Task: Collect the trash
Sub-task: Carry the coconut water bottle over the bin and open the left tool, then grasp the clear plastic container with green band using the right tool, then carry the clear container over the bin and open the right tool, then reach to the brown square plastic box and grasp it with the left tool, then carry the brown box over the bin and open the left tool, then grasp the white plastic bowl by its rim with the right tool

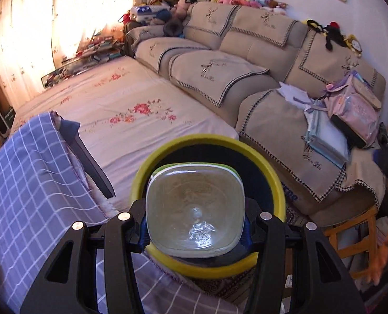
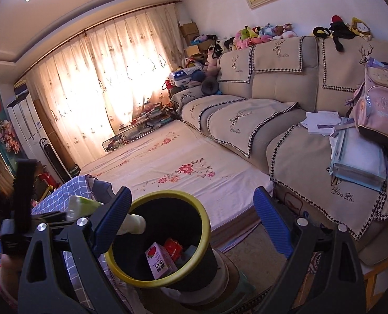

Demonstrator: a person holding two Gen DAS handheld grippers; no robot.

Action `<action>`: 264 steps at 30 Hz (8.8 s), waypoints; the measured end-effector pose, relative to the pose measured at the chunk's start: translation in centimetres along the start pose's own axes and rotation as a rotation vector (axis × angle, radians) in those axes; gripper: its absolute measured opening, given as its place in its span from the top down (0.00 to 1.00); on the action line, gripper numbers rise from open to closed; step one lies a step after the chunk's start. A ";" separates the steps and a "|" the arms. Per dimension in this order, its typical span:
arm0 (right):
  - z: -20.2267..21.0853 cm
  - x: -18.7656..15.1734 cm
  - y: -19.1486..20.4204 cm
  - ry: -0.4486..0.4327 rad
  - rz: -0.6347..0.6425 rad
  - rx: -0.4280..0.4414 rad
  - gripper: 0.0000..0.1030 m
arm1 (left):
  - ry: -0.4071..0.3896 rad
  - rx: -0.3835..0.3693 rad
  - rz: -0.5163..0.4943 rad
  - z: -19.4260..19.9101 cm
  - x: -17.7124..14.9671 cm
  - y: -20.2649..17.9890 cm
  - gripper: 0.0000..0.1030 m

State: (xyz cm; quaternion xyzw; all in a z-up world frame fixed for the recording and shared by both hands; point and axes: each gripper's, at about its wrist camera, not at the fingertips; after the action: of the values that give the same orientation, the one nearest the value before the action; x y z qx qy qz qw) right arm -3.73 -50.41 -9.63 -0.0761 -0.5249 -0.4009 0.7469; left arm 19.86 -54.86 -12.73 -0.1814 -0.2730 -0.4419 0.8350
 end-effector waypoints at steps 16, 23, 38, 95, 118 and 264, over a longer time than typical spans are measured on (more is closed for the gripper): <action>-2.5 -1.5 6.4 0.061 0.047 0.116 0.13 | -0.321 0.088 0.133 18.2 -4.6 8.2 0.11; -3.1 -1.8 13.8 0.064 0.120 0.234 0.13 | -0.481 0.375 0.320 28.4 -12.8 19.5 0.08; -3.5 -7.8 33.4 0.215 0.436 0.518 0.13 | -0.427 0.715 0.684 31.2 -29.2 38.4 0.08; -3.1 -4.3 31.2 0.282 0.487 0.518 0.53 | -0.406 0.710 0.682 28.9 -29.8 38.3 0.08; -14.4 -2.6 16.8 0.334 0.250 0.085 0.47 | -0.388 0.713 0.674 28.5 -29.8 38.3 0.08; -3.6 -4.1 32.0 0.189 0.416 0.450 0.27 | -0.516 0.695 0.595 32.7 -29.7 33.7 0.11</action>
State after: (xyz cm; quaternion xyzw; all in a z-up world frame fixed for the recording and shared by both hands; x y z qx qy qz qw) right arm 20.09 -28.84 -4.78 0.0228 -0.5020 -0.1186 0.8564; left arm 24.70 0.21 -7.45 -0.0662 -0.5368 -0.0100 0.8411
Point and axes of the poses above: each gripper's, at about its wrist camera, not at the fingertips, and z roughly against the way its jaws point, y to its left, x to its top, and after that the axes turned 1 degree about y, right-handed
